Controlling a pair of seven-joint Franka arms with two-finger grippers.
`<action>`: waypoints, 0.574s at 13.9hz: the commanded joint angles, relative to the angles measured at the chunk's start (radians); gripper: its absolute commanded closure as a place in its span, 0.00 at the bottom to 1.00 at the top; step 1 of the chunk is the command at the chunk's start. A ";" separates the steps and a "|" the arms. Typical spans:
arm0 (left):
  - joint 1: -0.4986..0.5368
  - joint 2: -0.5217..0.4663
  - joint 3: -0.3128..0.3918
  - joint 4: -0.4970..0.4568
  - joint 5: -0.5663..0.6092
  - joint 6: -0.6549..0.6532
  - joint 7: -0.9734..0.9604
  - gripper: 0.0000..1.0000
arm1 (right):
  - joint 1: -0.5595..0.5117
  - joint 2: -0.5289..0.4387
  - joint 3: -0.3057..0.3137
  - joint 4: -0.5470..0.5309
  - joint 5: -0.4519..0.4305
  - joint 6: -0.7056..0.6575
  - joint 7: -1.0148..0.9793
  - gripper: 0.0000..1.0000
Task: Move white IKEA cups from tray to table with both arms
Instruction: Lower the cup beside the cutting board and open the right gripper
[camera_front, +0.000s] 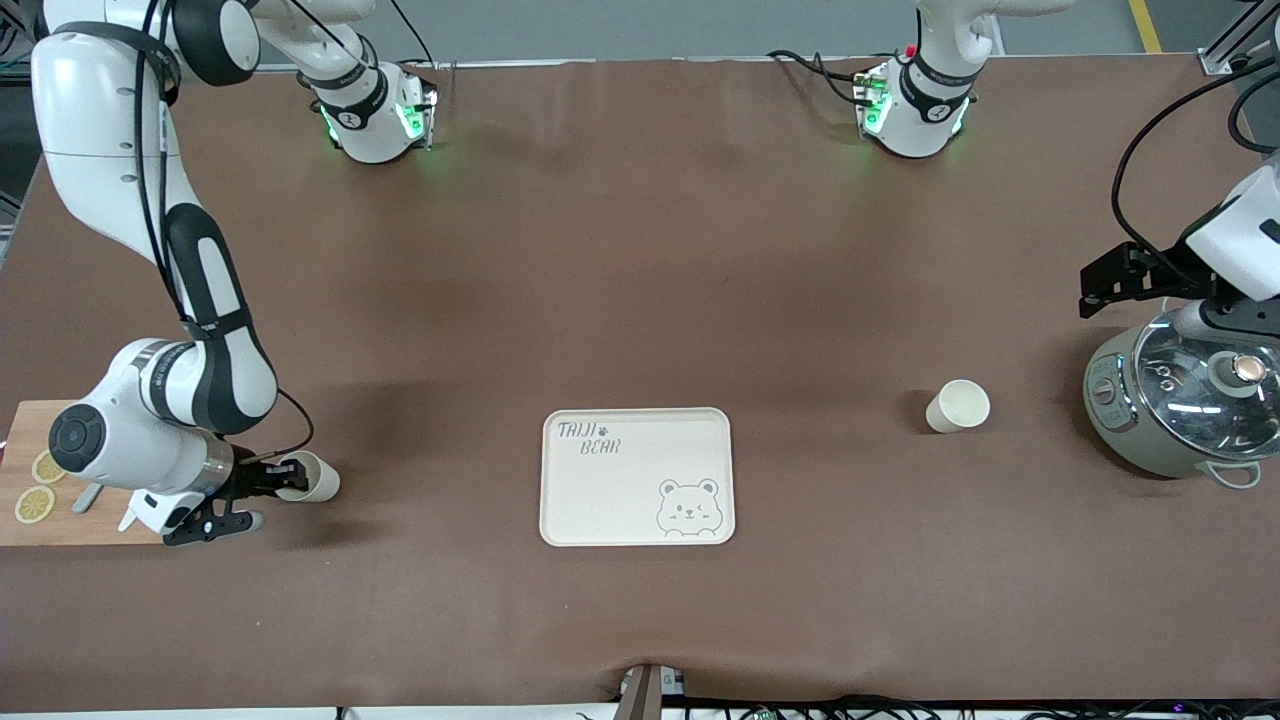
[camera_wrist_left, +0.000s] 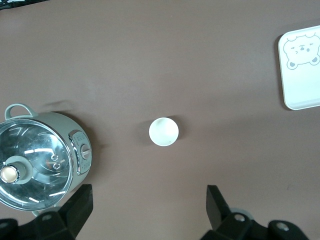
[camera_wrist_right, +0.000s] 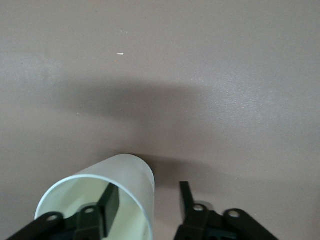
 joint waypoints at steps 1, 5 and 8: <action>0.009 -0.006 -0.009 -0.006 0.007 0.010 -0.005 0.00 | -0.012 -0.003 0.009 0.010 0.023 -0.002 -0.021 0.00; 0.014 -0.005 -0.009 -0.009 -0.007 0.010 -0.010 0.00 | -0.012 -0.021 0.008 0.057 0.020 -0.068 -0.018 0.00; 0.012 -0.002 -0.009 -0.011 -0.013 0.010 -0.012 0.00 | -0.015 -0.035 0.002 0.227 0.014 -0.354 -0.006 0.00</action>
